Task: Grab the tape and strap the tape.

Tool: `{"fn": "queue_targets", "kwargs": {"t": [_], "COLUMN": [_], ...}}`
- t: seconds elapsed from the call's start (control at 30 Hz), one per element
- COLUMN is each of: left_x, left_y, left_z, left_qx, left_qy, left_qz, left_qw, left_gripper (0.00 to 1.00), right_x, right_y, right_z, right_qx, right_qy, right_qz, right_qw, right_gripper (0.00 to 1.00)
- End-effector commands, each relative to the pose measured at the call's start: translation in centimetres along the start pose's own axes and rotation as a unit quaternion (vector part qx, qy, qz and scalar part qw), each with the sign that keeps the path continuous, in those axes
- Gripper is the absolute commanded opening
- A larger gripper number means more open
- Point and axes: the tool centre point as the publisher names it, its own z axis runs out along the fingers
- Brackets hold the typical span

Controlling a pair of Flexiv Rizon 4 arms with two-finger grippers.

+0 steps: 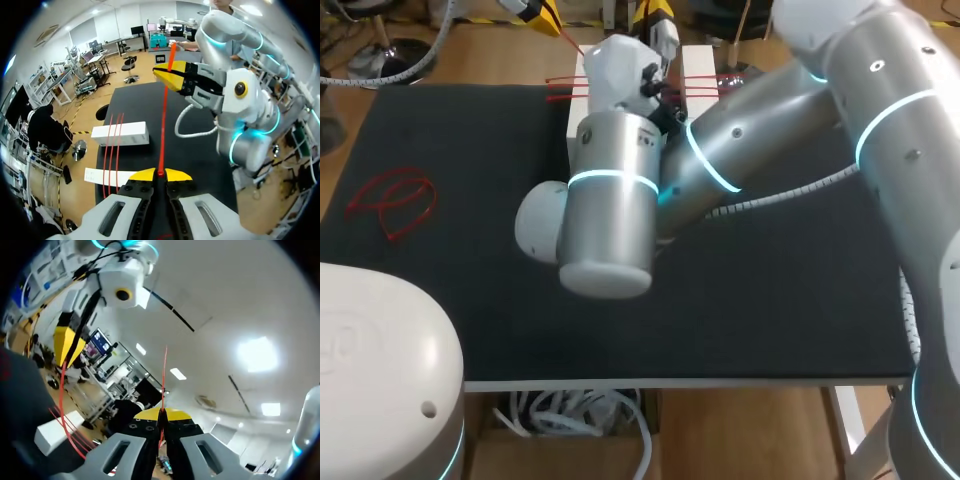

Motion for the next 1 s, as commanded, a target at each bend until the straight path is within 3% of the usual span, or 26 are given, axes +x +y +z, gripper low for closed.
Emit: {"fn": "queue_targets", "kwargs": {"t": [0.03,0.3,0.6,0.73,1.0], "left_x": [-0.1,-0.1,-0.1,-0.1,-0.1], "left_y": [0.0,0.0,0.0,0.0,0.0], "left_z": [-0.1,-0.1,-0.1,-0.1,-0.1], "left_qx": [-0.002,-0.002,-0.002,-0.002,-0.002], "left_qy": [0.002,0.002,0.002,0.002,0.002], "left_qz": [0.000,0.000,0.000,0.000,0.000], "left_qw": [1.000,1.000,1.000,1.000,1.000], "left_gripper": [0.00,0.00,0.00,0.00,0.00], "right_x": [1.0,1.6,1.1,0.8,0.8], "right_y": [0.4,0.9,1.1,1.5,1.5], "right_z": [-0.3,-1.1,-1.8,-2.1,-2.1], "right_qx": [-0.034,-0.033,-0.002,0.011,0.011], "right_qy": [-0.053,-0.060,-0.060,-0.050,-0.050], "right_qz": [-0.166,-0.213,-0.233,-0.199,-0.199], "right_qw": [0.984,0.975,0.971,0.979,0.979], "right_gripper": [0.00,0.00,0.00,0.00,0.00]}}
